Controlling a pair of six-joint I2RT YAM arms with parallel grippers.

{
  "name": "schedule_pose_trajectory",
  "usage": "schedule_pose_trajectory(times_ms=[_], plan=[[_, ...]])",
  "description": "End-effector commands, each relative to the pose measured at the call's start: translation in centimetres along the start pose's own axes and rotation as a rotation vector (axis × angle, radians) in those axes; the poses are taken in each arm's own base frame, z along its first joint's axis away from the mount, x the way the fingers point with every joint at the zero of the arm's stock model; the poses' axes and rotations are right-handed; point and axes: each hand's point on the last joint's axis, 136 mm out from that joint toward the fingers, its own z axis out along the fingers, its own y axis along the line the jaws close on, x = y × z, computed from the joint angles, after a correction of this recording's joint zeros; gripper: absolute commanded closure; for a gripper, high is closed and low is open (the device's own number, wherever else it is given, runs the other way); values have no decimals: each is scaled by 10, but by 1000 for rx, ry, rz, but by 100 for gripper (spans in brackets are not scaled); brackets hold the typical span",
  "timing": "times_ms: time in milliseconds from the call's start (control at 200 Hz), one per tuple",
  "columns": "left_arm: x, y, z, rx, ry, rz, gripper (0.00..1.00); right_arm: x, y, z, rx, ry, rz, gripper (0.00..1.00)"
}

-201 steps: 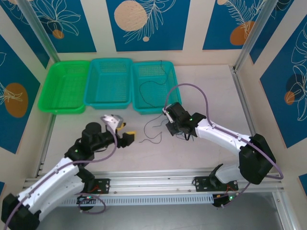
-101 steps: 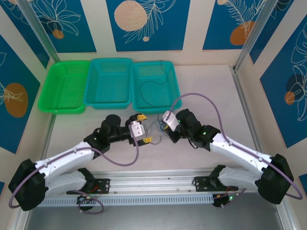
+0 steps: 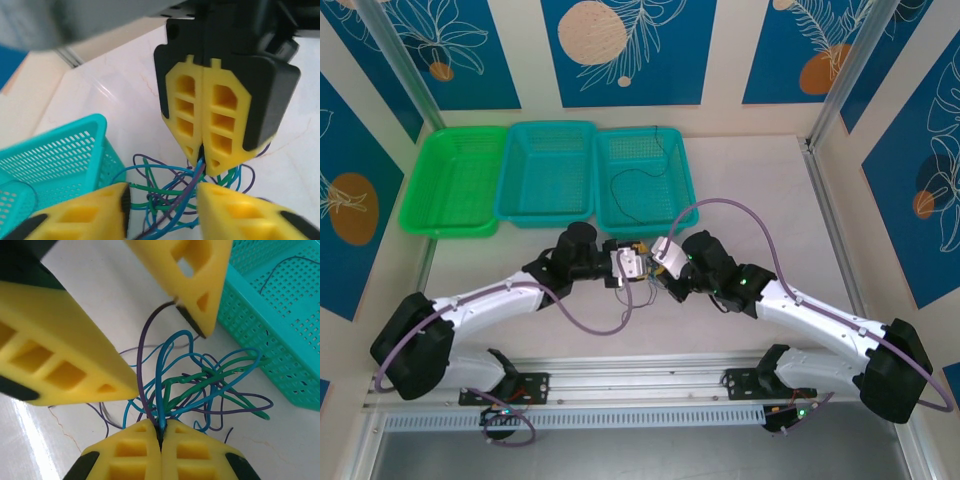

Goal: Untangle the cables

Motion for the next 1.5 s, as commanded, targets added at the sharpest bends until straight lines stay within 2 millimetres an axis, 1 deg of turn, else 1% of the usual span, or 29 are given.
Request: schedule_pose_trajectory(times_ms=[0, 80, 145, 165, 245, 295, 350, 400, 455, 515, 565, 630, 720, 840, 910, 960, 995, 1040, 1120, 1165, 1190, 1240, 1280, 1305, 1355, 1430, 1440, 1460, 1490], plan=[[-20, 11, 2, -18, -64, 41, 73, -8, 5, -4, -14, -43, -27, 100], [-19, 9, 2, -12, -62, 31, 84, -7, 1, -3, 6, -38, -19, 100], [-18, 7, 1, -9, -63, 22, 100, -7, -3, -2, 30, -34, 0, 100], [-18, 6, 0, -8, -63, 16, 100, -7, -4, -2, 38, -35, 11, 98], [-23, 2, -4, 7, -89, -10, 100, -12, -11, 4, 76, -76, 107, 85], [-29, 0, -7, 14, -124, -42, 100, -17, -14, 11, 86, -123, 201, 73], [-39, 0, -11, 13, -175, -79, 100, -16, -17, 20, 112, -155, 267, 68], [-49, -2, -16, 19, -219, -112, 100, -16, -22, 27, 157, -185, 297, 67], [-56, -7, -21, 31, -244, -129, 100, -12, -36, 32, 243, -199, 324, 67], [-63, -11, -27, 31, -263, -133, 100, -4, -51, 34, 325, -189, 367, 75], [-69, -10, -36, 13, -282, -142, 100, 2, -57, 37, 343, -174, 397, 79], [-77, -4, -50, -36, -306, -150, 100, 20, -67, 40, 371, -139, 494, 80], [-87, 13, -73, -144, -316, -208, 100, 60, -81, 43, 441, -33, 688, 79], [-93, 34, -105, -278, -313, -333, 100, 106, -86, 39, 515, 62, 879, 80], [-92, 44, -125, -357, -306, -405, 100, 131, -90, 31, 577, 105, 1001, 88], [-90, 50, -140, -415, -298, -446, 100, 144, -94, 25, 603, 112, 1074, 95], [-86, 54, -148, -454, -278, -471, 100, 152, -96, 21, 621, 108, 1127, 100], [-77, 60, -158, -511, -232, -506, 100, 163, -100, 13, 646, 95, 1202, 100], [-51, 70, -176, -632, -112, -582, 100, 181, -107, 0, 670, 57, 1337, 100], [-35, 76, -187, -707, -42, -623, 100, 193, -114, -14, 709, 27, 1422, 100], [-26, 79, -194, -750, -4, -649, 100, 203, -116, -24, 750, 26, 1482, 100], [-9, 80, -202, -799, 70, -690, 100, 213, -119, -40, 792, 8, 1542, 100], [-2, 77, -202, -792, 103, -709, 100, 209, -123, -45, 770, -24, 1524, 100], [0, 74, -198, -763, 108, -713, 100, 199, -125, -46, 736, -59, 1485, 100], [-6, 63, -179, -637, 82, -706, 100, 178, -126, -45, 646, -102, 1386, 100], [-30, 36, -140, -357, -37, -684, 100, 125, -113, -36, 385, -189, 1161, 100], [-34, 32, -136, -321, -55, -683, 98, 116, -109, -36, 347, -201, 1123, 100], [-42, 26, -127, -248, -95, -677, 94, 107, -106, -37, 311, -212, 1078, 100], [-51, 19, -117, -168, -149, -666, 84, 96, -101, -38, 280, -220, 1021, 100]])
